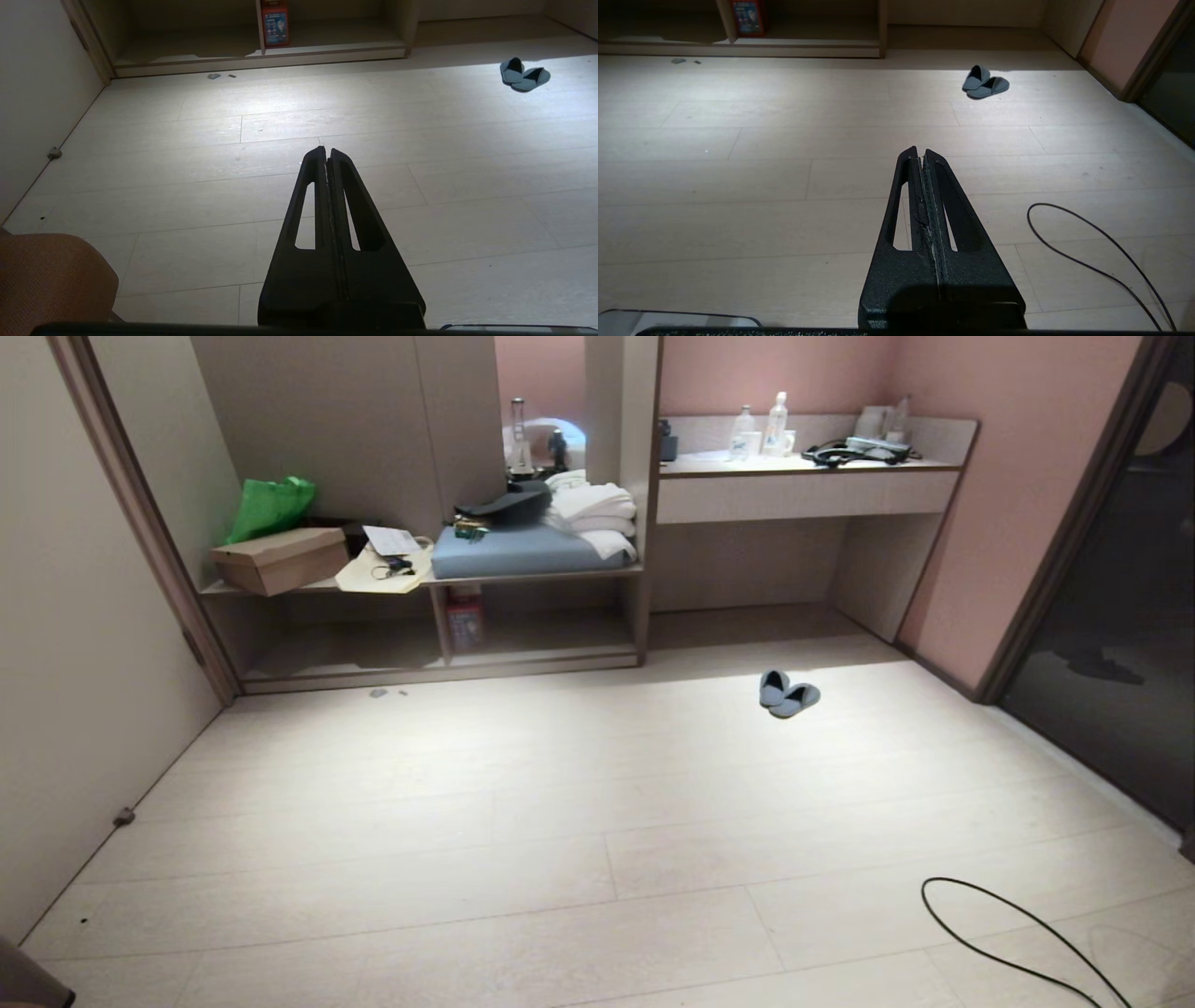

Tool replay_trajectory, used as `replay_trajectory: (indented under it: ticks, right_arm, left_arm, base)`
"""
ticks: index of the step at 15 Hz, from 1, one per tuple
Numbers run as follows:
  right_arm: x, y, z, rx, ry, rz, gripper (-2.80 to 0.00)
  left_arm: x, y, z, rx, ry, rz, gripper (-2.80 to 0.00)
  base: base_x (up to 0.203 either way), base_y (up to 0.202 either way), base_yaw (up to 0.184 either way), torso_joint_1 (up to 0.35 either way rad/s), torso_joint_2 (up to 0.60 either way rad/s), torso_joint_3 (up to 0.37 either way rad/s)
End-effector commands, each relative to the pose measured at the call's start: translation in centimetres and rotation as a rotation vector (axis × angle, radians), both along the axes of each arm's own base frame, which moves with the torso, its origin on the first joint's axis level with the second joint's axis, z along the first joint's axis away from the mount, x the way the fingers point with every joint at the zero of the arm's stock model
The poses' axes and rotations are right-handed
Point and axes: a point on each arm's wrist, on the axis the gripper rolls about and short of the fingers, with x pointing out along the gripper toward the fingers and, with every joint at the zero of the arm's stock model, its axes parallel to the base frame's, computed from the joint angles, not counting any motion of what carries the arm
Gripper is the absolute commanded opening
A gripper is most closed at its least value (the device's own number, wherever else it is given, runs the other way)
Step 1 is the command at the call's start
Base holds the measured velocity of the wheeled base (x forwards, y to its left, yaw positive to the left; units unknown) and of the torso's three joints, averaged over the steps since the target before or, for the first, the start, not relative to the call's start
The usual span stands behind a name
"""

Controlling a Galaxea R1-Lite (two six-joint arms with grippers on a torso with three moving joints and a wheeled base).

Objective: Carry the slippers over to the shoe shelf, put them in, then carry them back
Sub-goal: Pick up the slippers on the floor

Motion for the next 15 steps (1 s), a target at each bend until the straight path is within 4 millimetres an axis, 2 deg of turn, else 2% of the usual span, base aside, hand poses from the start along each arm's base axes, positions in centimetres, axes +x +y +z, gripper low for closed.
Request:
replay_trajectory:
  ticks: [1, 12, 15]
  right_arm:
    - [0.01, 0.0, 0.0, 0.0, 0.001, 0.0, -2.8]
    - [0.01, 0.0, 0.0, 0.0, 0.001, 0.0, -2.8]
    - [0.01, 0.0, 0.0, 0.0, 0.001, 0.0, -2.8]
  left_arm:
    - [0.01, 0.0, 0.01, 0.0, 0.0, 0.0, -2.8]
    - [0.01, 0.0, 0.03, 0.002, -0.001, 0.0, -2.8]
    - [0.01, 0.0, -0.01, 0.002, 0.002, 0.0, -2.8]
  base:
    - [0.0, 0.0, 0.0, 0.0, 0.0, 0.0]
    - [0.0, 0.0, 0.0, 0.0, 0.0, 0.0]
    - [0.139, 0.0, 0.001, -0.003, 0.0, 0.007]
